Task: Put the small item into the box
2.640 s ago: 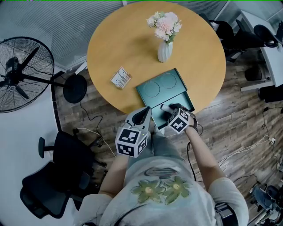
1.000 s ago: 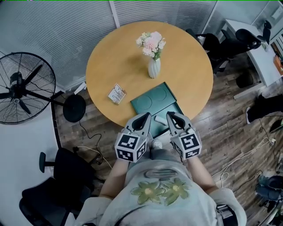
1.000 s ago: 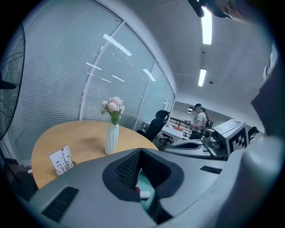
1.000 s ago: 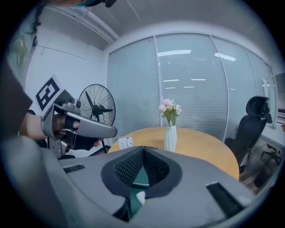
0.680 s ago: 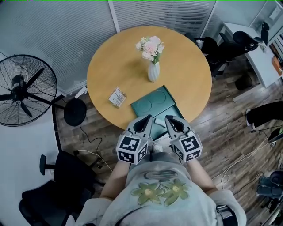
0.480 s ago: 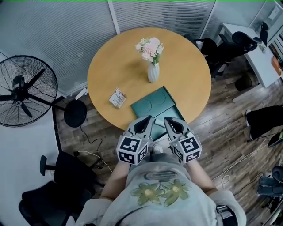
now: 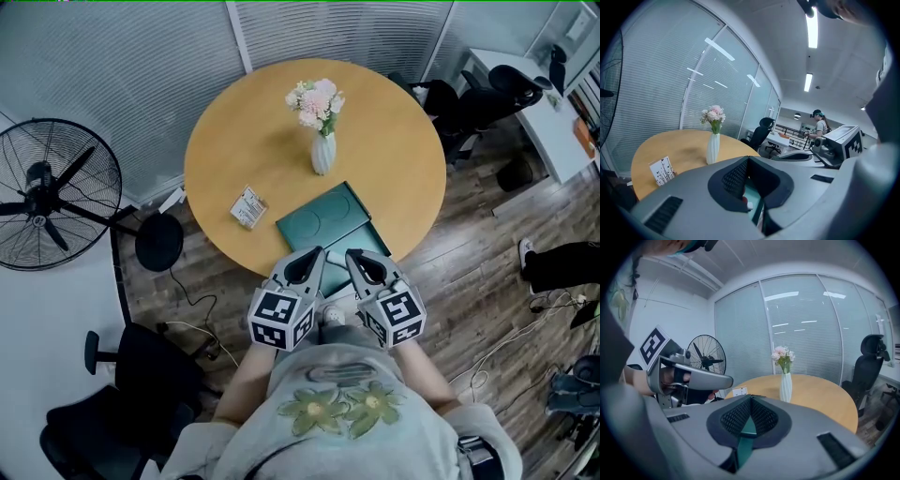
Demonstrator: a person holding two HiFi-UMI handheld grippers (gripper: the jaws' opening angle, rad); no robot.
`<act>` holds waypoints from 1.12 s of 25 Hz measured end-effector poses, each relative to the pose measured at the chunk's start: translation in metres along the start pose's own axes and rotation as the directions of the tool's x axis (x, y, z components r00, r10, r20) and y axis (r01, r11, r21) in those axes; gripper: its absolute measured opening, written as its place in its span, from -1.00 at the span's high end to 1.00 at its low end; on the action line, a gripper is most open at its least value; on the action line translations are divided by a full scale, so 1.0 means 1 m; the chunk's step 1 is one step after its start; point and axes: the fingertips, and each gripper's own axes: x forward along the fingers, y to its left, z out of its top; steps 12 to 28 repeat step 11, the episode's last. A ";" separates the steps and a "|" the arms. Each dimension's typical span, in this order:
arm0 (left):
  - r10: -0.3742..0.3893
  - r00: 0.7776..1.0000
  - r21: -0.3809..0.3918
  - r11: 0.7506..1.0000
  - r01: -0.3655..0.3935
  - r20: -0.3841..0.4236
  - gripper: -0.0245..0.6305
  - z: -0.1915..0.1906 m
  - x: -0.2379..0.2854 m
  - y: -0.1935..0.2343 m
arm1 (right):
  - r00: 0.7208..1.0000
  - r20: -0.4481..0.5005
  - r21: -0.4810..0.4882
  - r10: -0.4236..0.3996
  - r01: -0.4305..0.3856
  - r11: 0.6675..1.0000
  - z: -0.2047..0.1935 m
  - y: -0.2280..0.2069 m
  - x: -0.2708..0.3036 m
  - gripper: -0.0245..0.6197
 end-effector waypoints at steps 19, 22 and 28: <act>-0.001 1.000 -0.001 1.000 0.001 -0.010 0.92 -0.004 -0.002 -0.004 | 1.000 -0.007 0.004 -0.001 0.001 1.000 -0.004 0.000 -0.005 0.92; -0.001 1.000 -0.001 1.000 0.001 -0.010 0.92 -0.004 -0.002 -0.004 | 1.000 -0.007 0.004 -0.001 0.001 1.000 -0.004 0.000 -0.005 0.92; -0.001 1.000 -0.001 1.000 0.001 -0.010 0.92 -0.004 -0.002 -0.004 | 1.000 -0.007 0.004 -0.001 0.001 1.000 -0.004 0.000 -0.005 0.92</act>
